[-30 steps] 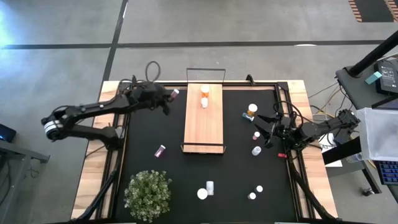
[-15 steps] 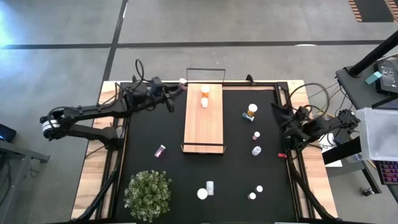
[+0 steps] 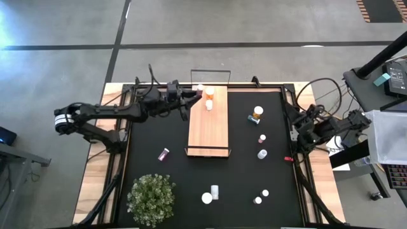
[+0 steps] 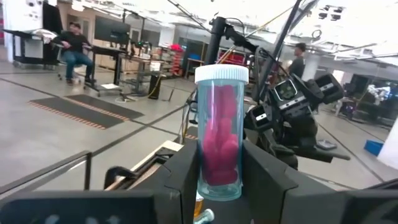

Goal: Pick and place medicine bottles onto shelf by color
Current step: Put the top left blue pill bottle on the shelf

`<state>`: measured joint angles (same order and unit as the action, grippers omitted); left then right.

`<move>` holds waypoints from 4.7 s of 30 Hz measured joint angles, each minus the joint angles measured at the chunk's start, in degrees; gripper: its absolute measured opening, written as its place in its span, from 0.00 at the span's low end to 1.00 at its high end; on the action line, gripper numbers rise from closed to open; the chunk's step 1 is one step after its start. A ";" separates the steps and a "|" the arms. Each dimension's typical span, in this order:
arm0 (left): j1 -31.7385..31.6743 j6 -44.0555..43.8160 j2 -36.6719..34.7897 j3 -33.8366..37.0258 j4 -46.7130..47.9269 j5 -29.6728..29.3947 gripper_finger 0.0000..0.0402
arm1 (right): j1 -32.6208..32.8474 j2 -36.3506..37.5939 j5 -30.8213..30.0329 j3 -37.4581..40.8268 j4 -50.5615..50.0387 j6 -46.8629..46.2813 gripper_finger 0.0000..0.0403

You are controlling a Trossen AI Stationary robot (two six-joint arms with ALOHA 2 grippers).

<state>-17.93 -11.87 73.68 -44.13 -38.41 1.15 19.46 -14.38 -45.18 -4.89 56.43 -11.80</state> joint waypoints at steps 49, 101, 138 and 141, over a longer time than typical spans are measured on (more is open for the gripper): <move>0.10 -18.19 0.35 -7.66 15.50 31.98 0.22 | -0.02 -44.26 -8.23 -56.88 -58.90 -5.39 0.57; -0.11 -25.27 9.51 -12.54 15.32 35.77 0.22 | -34.48 -61.65 66.69 -75.51 -84.41 -6.15 0.57; -0.47 -23.60 9.45 -12.10 15.01 35.79 0.34 | -34.51 -64.07 69.56 -75.51 -81.65 -7.09 0.27; -0.46 -23.58 9.43 -12.10 14.99 35.79 0.40 | -34.51 -64.07 69.53 -75.49 -81.76 -7.12 0.27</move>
<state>-18.39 -35.44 83.11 -56.23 -23.42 36.95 -15.05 -78.46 24.36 -80.38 -25.33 -18.92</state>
